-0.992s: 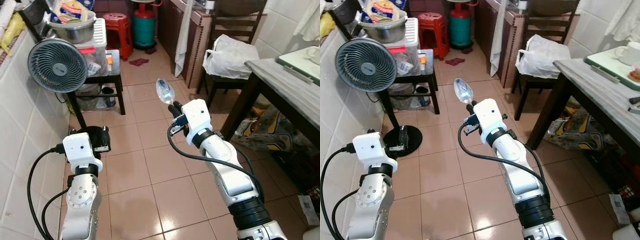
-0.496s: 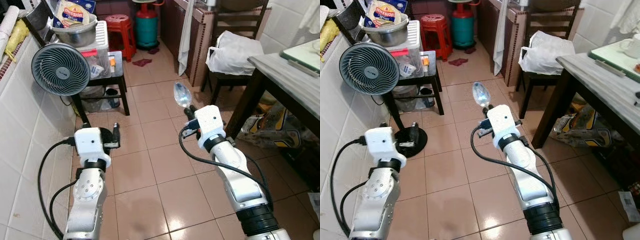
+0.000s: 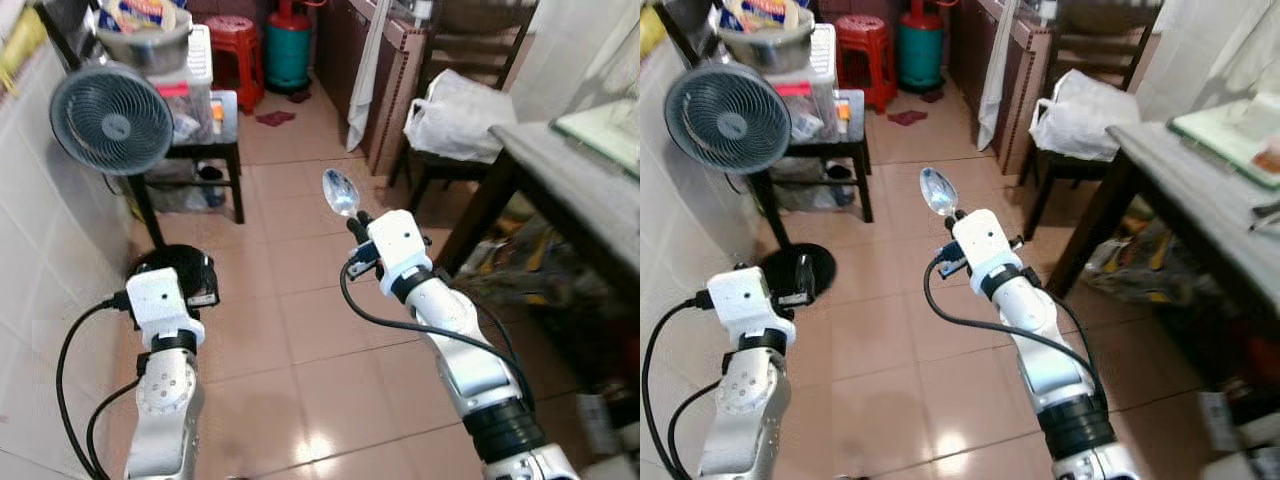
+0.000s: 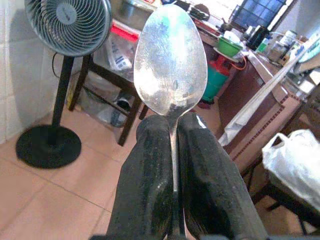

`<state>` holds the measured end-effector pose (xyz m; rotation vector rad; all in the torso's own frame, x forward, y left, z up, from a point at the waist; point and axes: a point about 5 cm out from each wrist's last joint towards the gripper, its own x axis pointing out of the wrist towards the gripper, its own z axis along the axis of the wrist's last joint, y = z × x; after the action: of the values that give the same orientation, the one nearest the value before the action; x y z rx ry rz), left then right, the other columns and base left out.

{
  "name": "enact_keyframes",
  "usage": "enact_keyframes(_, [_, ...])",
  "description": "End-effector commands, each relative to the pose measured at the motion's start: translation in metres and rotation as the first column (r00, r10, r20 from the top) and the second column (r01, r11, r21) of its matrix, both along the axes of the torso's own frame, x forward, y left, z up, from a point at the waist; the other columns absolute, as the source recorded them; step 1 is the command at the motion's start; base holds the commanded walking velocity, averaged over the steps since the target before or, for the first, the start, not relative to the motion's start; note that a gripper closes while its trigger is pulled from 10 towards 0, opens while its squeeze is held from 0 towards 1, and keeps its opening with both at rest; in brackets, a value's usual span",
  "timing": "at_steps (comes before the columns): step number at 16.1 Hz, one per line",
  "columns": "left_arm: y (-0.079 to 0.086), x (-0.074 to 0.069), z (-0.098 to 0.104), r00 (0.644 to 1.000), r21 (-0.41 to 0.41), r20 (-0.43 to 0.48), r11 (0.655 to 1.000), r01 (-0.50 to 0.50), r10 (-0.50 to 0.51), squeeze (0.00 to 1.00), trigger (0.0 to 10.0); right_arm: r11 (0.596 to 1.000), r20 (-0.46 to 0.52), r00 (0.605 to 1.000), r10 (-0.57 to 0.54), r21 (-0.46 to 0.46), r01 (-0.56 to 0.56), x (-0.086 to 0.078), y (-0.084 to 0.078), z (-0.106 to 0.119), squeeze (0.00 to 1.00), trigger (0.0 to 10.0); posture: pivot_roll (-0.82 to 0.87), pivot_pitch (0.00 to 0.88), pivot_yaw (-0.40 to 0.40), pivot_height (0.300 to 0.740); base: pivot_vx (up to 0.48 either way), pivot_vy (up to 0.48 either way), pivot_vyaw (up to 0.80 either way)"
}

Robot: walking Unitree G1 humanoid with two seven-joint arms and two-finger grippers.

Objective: Setting the table

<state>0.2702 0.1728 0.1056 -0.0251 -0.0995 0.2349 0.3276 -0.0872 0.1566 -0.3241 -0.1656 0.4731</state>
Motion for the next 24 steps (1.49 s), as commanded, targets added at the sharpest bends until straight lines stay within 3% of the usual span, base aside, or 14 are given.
enact_keyframes(1, [-0.01,0.002,0.001,1.0,0.019,0.011,0.999,0.029,-0.029,0.0,10.0,1.0,0.004,1.0,-0.009,-0.016,0.009,0.006,-0.006,0.002,0.0,10.0,-0.08,0.054,-0.149,0.74,0.0,0.0,0.0])
enact_keyframes(2, [-0.012,0.003,0.0,0.999,0.022,0.01,0.999,0.038,-0.038,0.0,10.0,1.0,0.003,1.0,-0.016,-0.019,0.016,0.007,-0.007,0.0,0.0,10.0,-0.08,0.05,-0.148,0.74,0.0,0.0,0.0])
enact_keyframes(4, [-0.016,0.008,0.002,0.996,0.037,0.007,0.996,0.084,-0.085,0.0,10.0,0.998,-0.003,0.998,-0.058,0.012,0.058,0.011,-0.008,-0.001,0.0,10.0,-0.09,0.053,-0.071,0.74,0.0,0.0,0.0])
enact_keyframes(8, [-0.015,0.012,0.002,0.989,0.063,-0.013,0.987,0.145,-0.145,0.0,10.0,0.992,0.034,0.992,-0.123,0.022,0.122,0.004,-0.012,-0.006,0.0,10.0,-0.14,0.066,0.028,0.74,0.0,0.0,0.0])
enact_keyframes(10, [-0.012,0.014,0.004,0.988,0.071,-0.002,0.985,0.155,-0.155,0.0,10.0,0.986,0.042,0.985,-0.166,0.035,0.165,0.001,-0.019,-0.009,0.0,10.0,-0.15,0.05,0.041,0.74,0.0,0.0,0.0])
enact_keyframes(12, [-0.009,0.012,0.001,0.995,0.036,-0.013,0.994,0.1,-0.1,0.0,10.0,0.979,0.003,0.98,-0.201,0.037,0.201,0.003,-0.033,-0.013,0.0,10.0,-0.14,0.055,0.025,0.74,0.0,0.0,0.0])
enact_keyframes(13, [-0.005,0.006,-0.002,0.996,0.043,-0.018,0.995,0.086,-0.085,0.0,10.0,0.981,0.025,0.98,-0.195,0.002,0.195,0.004,-0.038,-0.01,0.0,10.0,-0.15,0.059,0.013,0.74,0.0,0.0,0.0])
enact_keyframes(16, [0.007,-0.008,-0.01,0.997,0.052,-0.043,0.997,0.062,-0.06,0.0,10.0,0.968,0.03,0.968,-0.25,0.009,0.25,0.002,-0.05,-0.009,0.0,10.0,-0.14,0.068,0.001,0.74,0.0,0.0,0.0])
enact_keyframes(19, [0.017,-0.027,-0.018,0.996,0.075,-0.082,0.996,0.038,-0.032,0.0,10.0,0.944,0.001,0.944,-0.331,0.019,0.33,-0.016,-0.071,-0.018,0.0,10.0,-0.13,0.073,0.001,0.74,0.0,0.0,0.0])
enact_keyframes(23, [0.028,-0.053,-0.033,0.988,0.095,-0.155,0.995,0.034,-0.019,0.0,10.0,0.907,-0.092,0.903,-0.421,-0.03,0.42,-0.066,-0.109,-0.048,0.0,10.0,-0.14,0.081,0.01,0.74,0.0,0.0,0.0])
enact_keyframes(24, [0.028,-0.053,-0.033,0.987,0.094,-0.157,0.995,0.04,-0.024,0.0,10.0,0.905,-0.11,0.899,-0.424,-0.036,0.423,-0.072,-0.112,-0.052,0.0,10.0,-0.15,0.083,0.015,0.74,0.0,0.0,0.0])
